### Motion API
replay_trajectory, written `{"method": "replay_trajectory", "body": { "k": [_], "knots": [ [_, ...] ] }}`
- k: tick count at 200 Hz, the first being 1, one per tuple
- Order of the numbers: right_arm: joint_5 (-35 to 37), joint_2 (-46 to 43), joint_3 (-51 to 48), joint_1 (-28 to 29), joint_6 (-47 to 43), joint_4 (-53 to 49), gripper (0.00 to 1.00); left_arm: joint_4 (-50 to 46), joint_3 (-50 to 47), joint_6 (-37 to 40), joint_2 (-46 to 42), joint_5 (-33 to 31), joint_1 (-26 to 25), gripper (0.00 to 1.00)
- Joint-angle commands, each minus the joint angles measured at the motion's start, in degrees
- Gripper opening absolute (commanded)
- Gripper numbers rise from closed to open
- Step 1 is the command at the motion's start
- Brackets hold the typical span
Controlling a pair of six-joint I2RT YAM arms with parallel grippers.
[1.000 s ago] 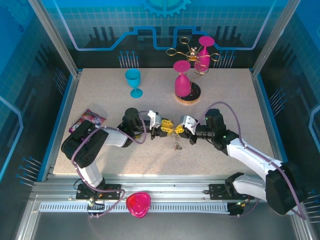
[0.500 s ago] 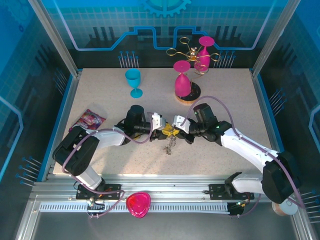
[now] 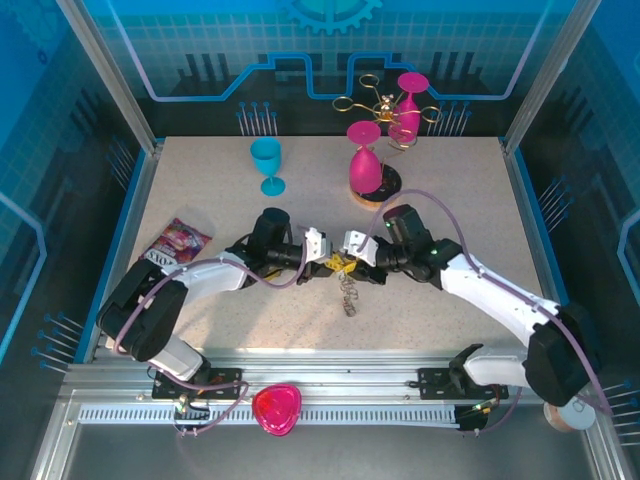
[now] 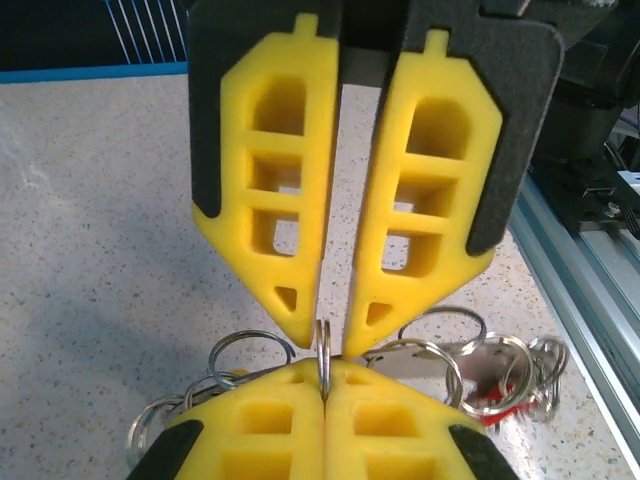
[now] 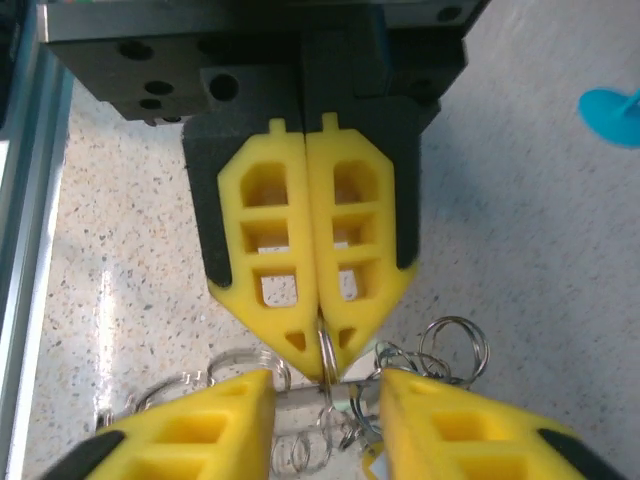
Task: Put the keys on the keyring
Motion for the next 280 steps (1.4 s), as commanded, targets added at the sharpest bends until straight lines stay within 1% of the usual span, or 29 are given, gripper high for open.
{"method": "replay_trajectory", "body": {
  "k": [1, 19, 55, 88, 147, 181, 193, 200, 208, 229, 255, 269, 280],
  "knots": [
    [-7.42, -5.16, -6.41, -2.96, 7.52, 14.92, 0.41, 7.93, -2.75, -3.06, -2.00, 2.95, -0.58, 0.00],
    [-8.82, -5.94, -9.51, -4.10, 10.33, 20.20, 0.40, 12.36, -4.05, -5.53, -1.40, 4.18, -0.44, 0.00],
    [-10.10, -4.59, -11.42, -4.17, 9.65, 21.70, 0.36, 18.53, -5.04, -9.04, 0.06, 5.31, -0.26, 0.00],
    [-11.17, -4.05, -12.88, -4.17, 8.28, 22.88, 0.32, 19.56, -5.22, -9.95, 0.50, 5.67, -0.16, 0.00],
    [-12.40, -1.91, -11.95, -3.95, 7.77, 24.24, 0.25, 19.82, -4.97, -10.11, 0.93, 7.28, -0.15, 0.00],
    [-13.34, -0.64, -11.07, -3.78, 7.23, 24.71, 0.09, 20.14, -4.86, -10.30, 1.41, 8.04, -0.15, 0.00],
    [-13.51, -0.38, -10.80, -3.78, 7.05, 24.66, 0.01, 20.08, -4.87, -10.27, 1.48, 8.00, -0.11, 0.00],
    [-13.51, -0.25, -10.61, -3.79, 6.78, 24.35, 0.00, 19.83, -4.88, -10.36, 1.57, 7.56, -0.15, 0.00],
    [-13.08, -0.31, -10.45, -3.73, 6.43, 23.63, 0.00, 19.41, -4.87, -10.53, 1.53, 6.52, -0.11, 0.10],
    [-11.00, -0.40, -8.85, -3.54, 4.52, 18.32, 0.00, 16.09, -4.66, -10.09, 0.42, 3.86, 0.11, 0.20],
    [-8.06, 0.48, -5.33, -2.50, 1.84, 9.88, 0.00, 6.49, -2.93, -5.95, -1.66, 1.42, 0.11, 0.21],
    [-6.45, 1.47, -3.49, -1.48, 0.75, 6.16, 0.00, 2.24, -1.92, -3.94, -2.28, 0.84, 0.11, 0.20],
    [-5.26, 2.37, -2.01, -0.69, 0.21, 3.89, 0.00, -0.58, -1.07, -2.67, -2.54, 0.67, 0.08, 0.17]
  ]
}}
